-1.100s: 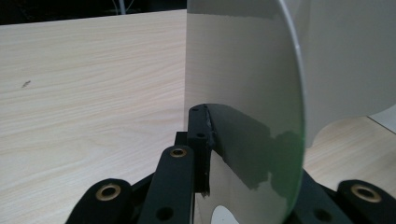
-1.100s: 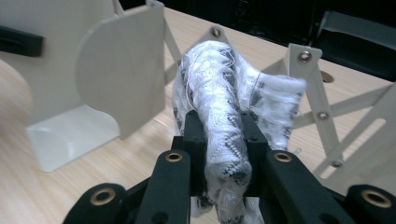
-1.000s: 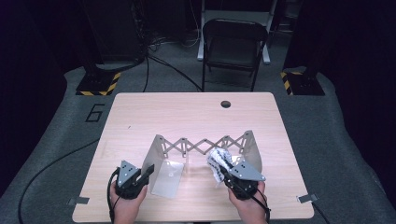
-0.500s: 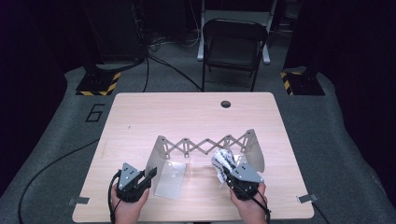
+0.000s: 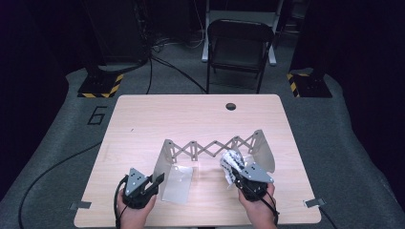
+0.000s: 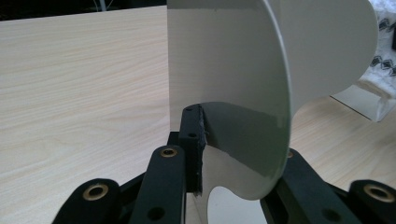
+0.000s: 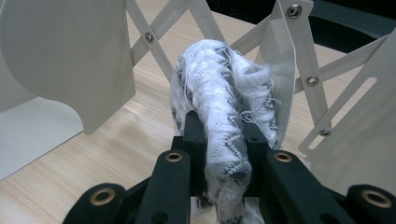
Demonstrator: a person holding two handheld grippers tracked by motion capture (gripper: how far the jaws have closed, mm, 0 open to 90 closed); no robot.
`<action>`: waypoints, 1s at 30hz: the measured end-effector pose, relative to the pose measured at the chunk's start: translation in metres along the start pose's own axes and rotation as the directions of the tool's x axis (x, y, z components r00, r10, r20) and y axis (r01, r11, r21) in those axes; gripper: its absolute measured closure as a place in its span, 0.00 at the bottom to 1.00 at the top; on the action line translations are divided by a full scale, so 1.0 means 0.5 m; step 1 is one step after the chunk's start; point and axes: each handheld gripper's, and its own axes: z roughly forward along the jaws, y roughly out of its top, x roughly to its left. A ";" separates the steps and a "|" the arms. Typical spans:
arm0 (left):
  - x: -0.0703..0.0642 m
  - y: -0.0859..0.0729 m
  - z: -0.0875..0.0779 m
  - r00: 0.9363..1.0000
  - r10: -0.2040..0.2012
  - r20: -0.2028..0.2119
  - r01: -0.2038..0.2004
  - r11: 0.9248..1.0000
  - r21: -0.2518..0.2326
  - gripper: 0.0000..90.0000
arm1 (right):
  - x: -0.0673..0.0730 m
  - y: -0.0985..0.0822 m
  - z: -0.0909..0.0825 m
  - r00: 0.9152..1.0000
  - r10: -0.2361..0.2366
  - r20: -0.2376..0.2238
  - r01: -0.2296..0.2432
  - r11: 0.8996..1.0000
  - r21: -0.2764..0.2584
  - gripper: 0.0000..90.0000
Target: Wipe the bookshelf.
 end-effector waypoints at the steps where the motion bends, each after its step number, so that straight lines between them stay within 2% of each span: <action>1: 0.000 0.000 0.000 1.000 0.001 0.004 -0.001 1.000 0.001 0.84 | -0.001 0.000 0.003 1.000 0.002 0.002 -0.002 1.000 -0.005 0.86; 5: 0.001 0.001 -0.003 1.000 0.003 0.014 -0.003 1.000 -0.005 0.83 | -0.001 -0.001 0.009 1.000 0.008 0.006 -0.008 1.000 -0.001 0.86; 6: 0.000 0.001 -0.002 1.000 -0.005 0.011 0.005 1.000 -0.018 0.83 | -0.001 -0.001 0.009 1.000 0.000 0.010 0.000 1.000 0.007 0.86; 9: 0.001 0.003 -0.007 1.000 -0.004 0.020 0.004 1.000 -0.016 0.79 | -0.001 -0.001 0.011 1.000 -0.002 0.003 0.002 1.000 0.002 0.86; 11: 0.000 0.002 -0.005 1.000 -0.012 0.015 0.013 0.999 -0.035 0.77 | -0.001 0.000 0.011 1.000 0.001 0.005 -0.001 1.000 0.000 0.86; 17: 0.000 0.003 -0.010 1.000 -0.015 0.023 0.016 0.999 -0.046 0.72 | -0.008 0.002 0.014 1.000 -0.001 0.010 0.001 1.000 0.005 0.86; 18: 0.001 0.003 -0.010 1.000 -0.002 0.025 0.003 0.999 -0.040 0.72 | -0.010 0.003 0.015 1.000 0.001 0.011 -0.001 1.000 0.002 0.86; 24: -0.008 0.003 -0.006 0.998 0.014 0.063 -0.012 1.000 -0.024 0.73 | -0.022 0.004 0.020 1.000 0.003 0.026 -0.003 1.000 0.005 0.86; 28: -0.015 0.004 -0.003 0.995 0.044 0.085 -0.043 0.999 -0.010 0.73 | -0.015 0.006 0.028 0.999 0.005 0.032 -0.005 1.000 0.003 0.86; 30: -0.017 0.003 -0.002 0.996 0.043 0.082 -0.042 0.999 -0.016 0.73 | -0.009 0.005 0.033 0.999 0.006 0.032 -0.006 1.000 -0.005 0.86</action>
